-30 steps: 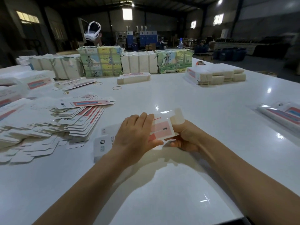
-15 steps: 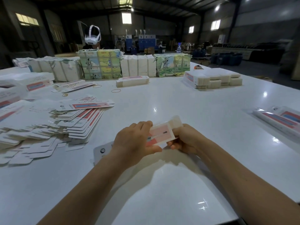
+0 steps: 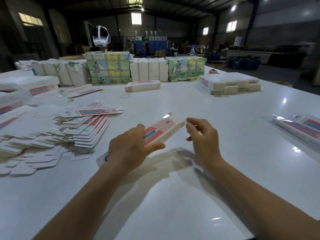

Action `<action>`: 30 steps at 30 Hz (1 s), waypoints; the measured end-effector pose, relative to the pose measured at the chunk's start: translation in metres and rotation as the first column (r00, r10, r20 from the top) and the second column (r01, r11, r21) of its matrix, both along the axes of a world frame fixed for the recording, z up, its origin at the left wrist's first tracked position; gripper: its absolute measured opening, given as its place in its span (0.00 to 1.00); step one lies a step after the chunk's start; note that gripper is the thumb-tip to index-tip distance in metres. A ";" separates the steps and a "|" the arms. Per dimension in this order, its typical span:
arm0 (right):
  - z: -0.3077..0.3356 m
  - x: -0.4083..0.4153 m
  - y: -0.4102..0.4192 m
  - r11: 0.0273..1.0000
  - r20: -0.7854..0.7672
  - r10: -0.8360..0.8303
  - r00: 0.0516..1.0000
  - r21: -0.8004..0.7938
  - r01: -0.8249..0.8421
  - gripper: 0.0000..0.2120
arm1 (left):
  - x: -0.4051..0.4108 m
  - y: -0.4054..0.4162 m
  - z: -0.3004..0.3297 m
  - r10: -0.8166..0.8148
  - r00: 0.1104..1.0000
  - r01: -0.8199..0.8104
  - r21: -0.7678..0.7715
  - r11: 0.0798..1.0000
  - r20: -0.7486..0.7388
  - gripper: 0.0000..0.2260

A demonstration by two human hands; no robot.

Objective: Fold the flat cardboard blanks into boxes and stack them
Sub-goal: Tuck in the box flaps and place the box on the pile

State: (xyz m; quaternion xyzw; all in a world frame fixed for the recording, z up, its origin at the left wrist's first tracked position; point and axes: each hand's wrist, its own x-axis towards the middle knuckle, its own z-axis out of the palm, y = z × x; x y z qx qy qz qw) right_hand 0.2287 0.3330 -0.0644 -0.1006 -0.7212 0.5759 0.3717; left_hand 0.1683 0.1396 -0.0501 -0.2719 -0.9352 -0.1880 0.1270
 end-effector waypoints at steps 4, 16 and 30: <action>-0.005 0.000 -0.012 0.982 0.053 0.031 0.998 0.183 -0.040 0.13 | 0.001 0.002 -0.001 0.002 1.000 -0.002 0.008 1.000 -0.010 0.32; 0.002 0.004 -0.014 0.946 0.122 0.232 0.965 0.203 -0.254 0.14 | 0.004 -0.002 -0.008 -0.104 0.994 0.104 -0.003 0.995 -0.041 0.29; -0.012 0.001 -0.026 0.968 0.209 0.196 0.958 0.117 -0.223 0.21 | 0.009 0.012 -0.015 -0.024 0.997 0.020 -0.060 0.998 -0.071 0.34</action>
